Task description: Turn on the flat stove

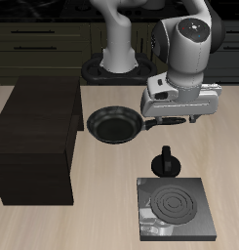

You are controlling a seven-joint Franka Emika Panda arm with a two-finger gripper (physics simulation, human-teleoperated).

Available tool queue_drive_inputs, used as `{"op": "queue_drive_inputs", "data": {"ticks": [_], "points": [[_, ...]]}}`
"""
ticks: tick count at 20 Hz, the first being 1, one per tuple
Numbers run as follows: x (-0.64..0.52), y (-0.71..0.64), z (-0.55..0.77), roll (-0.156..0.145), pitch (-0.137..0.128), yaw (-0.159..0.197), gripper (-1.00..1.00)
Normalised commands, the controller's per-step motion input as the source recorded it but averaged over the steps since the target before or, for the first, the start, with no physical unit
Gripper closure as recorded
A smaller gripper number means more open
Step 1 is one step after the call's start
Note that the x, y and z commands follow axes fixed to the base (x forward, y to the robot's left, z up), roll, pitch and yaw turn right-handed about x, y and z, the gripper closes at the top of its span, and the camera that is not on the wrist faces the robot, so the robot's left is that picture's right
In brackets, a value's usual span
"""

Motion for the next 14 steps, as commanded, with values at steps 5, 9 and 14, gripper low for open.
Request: {"op": "queue_drive_inputs", "data": {"ticks": [5,9,14], "points": [[-0.1,0.13,-0.17,0.009,-0.034,0.014,-1.0],[-0.09,0.01,-0.07,0.003,-0.029,-0.014,-1.0],[-0.12,0.05,-0.14,0.0,-0.033,-0.011,-1.0]]}}
